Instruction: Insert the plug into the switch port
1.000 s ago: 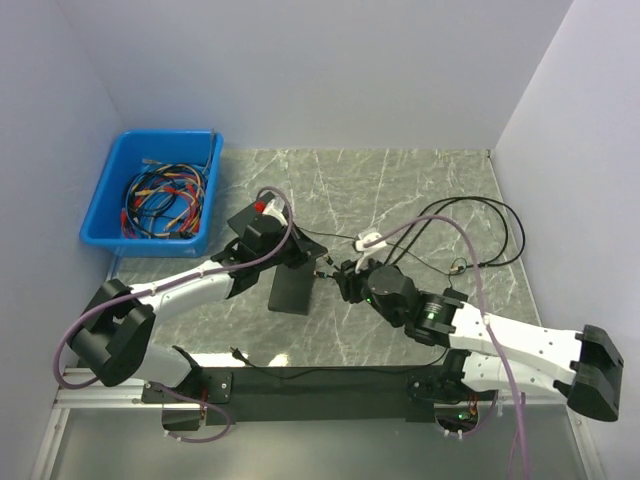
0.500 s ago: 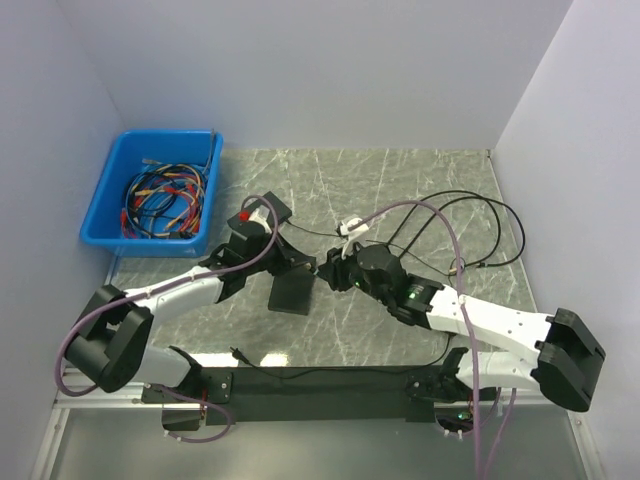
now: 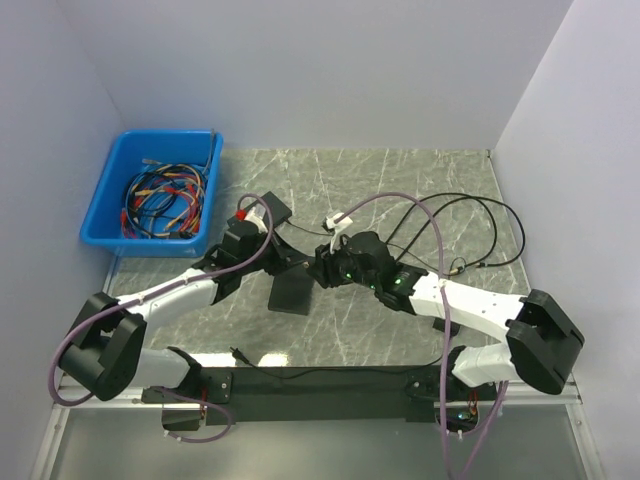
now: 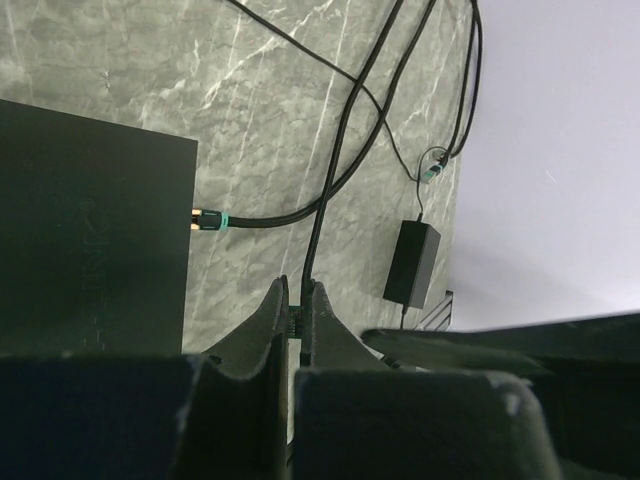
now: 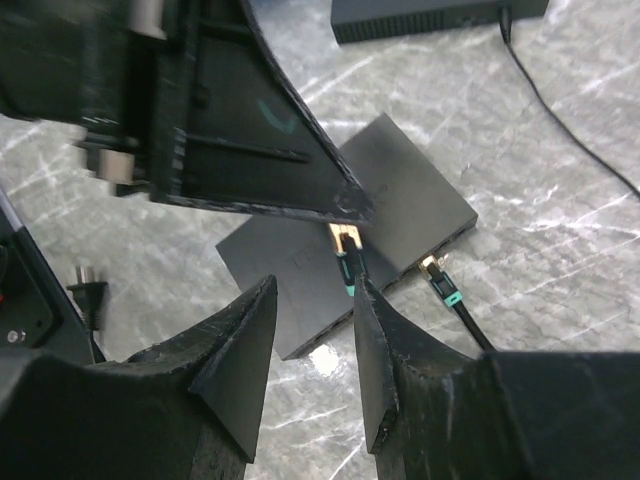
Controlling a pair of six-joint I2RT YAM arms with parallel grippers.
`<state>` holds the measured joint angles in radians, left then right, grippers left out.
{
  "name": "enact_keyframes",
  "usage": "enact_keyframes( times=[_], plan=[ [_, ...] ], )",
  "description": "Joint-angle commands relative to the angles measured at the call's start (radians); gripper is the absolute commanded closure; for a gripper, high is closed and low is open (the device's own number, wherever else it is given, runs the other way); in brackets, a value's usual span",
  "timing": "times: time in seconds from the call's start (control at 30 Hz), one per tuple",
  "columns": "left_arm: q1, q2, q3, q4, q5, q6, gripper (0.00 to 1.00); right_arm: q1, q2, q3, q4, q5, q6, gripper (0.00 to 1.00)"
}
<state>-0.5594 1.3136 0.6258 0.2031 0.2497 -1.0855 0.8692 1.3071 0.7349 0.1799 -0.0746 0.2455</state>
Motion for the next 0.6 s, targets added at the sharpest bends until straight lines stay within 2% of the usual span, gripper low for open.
enact_keyframes(
  times=[0.0, 0.23, 0.57],
  plan=[
    [0.004, -0.036, -0.005, 0.019, 0.033, 0.019, 0.99, -0.021, 0.014, 0.029, 0.067, -0.046, 0.008, 0.55],
    [0.003, -0.048, -0.008, 0.024, 0.043, 0.018, 0.99, -0.062, 0.055, 0.024, 0.104, -0.106, 0.024, 0.54],
    [0.004, -0.060, -0.008, 0.021, 0.042, 0.016, 0.99, -0.070, 0.092, 0.041, 0.098, -0.108, 0.028, 0.55]
  ],
)
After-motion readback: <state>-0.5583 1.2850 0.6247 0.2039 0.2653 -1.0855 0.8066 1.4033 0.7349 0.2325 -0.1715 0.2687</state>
